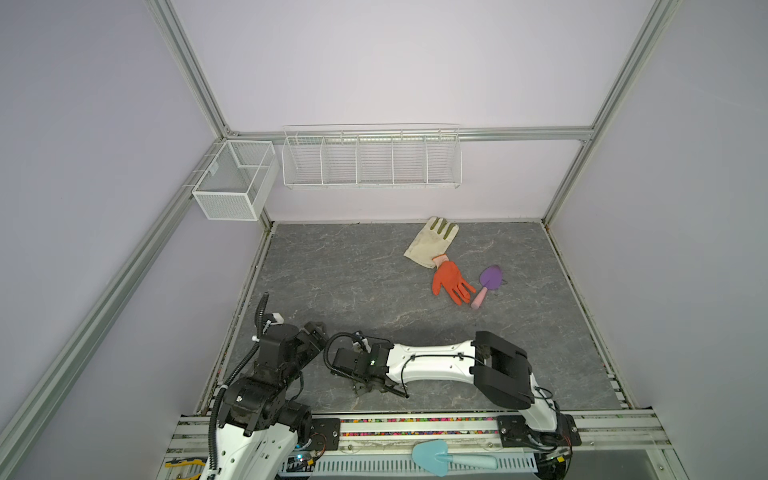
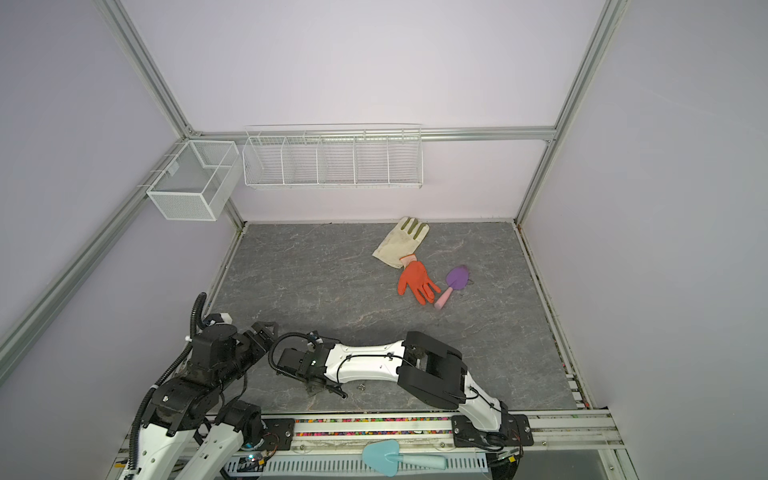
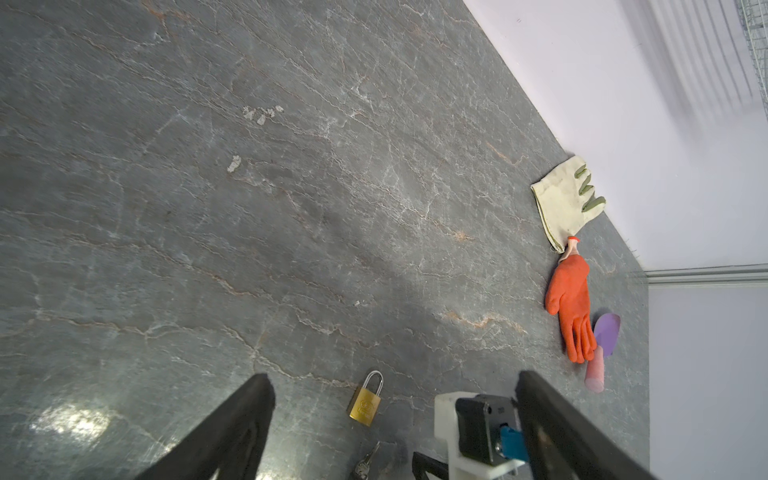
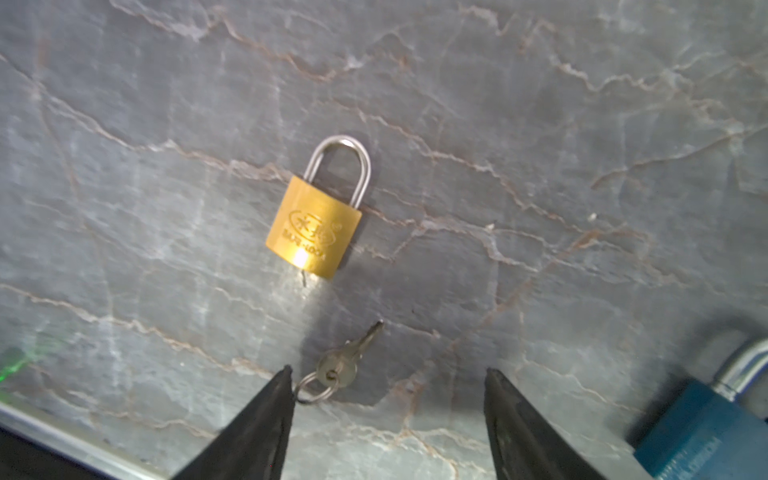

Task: Unlock with the key
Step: 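Lower the right gripper onto the silver key ring and close on it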

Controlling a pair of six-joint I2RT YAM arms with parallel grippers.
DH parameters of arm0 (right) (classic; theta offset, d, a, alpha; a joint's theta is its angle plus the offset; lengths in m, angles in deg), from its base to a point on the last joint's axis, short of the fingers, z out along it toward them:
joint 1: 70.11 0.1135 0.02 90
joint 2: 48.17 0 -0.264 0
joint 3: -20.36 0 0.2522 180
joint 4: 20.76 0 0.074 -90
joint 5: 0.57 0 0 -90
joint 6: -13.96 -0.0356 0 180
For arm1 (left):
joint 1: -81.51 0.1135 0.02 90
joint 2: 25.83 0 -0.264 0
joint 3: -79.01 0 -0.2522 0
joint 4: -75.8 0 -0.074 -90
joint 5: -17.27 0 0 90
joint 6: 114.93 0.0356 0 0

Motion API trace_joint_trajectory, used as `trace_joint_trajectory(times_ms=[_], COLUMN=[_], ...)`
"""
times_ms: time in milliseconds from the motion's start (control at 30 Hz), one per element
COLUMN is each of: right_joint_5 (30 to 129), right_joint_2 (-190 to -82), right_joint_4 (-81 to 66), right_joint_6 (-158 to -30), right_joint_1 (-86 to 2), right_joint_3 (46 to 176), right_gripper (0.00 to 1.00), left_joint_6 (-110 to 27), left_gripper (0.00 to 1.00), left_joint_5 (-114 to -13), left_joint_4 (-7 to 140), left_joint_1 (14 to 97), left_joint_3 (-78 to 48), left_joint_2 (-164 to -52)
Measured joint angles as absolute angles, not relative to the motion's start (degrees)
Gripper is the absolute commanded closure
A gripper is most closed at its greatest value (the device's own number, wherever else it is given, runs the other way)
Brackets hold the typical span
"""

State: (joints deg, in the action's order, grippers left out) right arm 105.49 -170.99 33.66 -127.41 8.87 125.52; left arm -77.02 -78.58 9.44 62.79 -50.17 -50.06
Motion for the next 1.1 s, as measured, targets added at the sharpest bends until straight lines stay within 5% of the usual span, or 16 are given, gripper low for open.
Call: trace_joint_trajectory(times_ms=[733,1100], right_joint_5=[106.5,102.9], right_joint_2=[-167.1,-167.2], right_joint_4=[38.6,32.9], right_joint_6=[-124.3,-120.4], right_joint_1=[9.5,9.0], right_joint_3=[122.0,123.0], right_gripper=[0.32,0.49], left_joint_6=[-78.3,-78.3], left_gripper=[0.10,0.09], left_joint_5=[-78.6,-81.4], left_joint_4=[9.8,8.4], left_joint_1=[62.7,62.7], left_joint_3=[-50.1,-48.2], left_joint_2=[-48.6,-47.6])
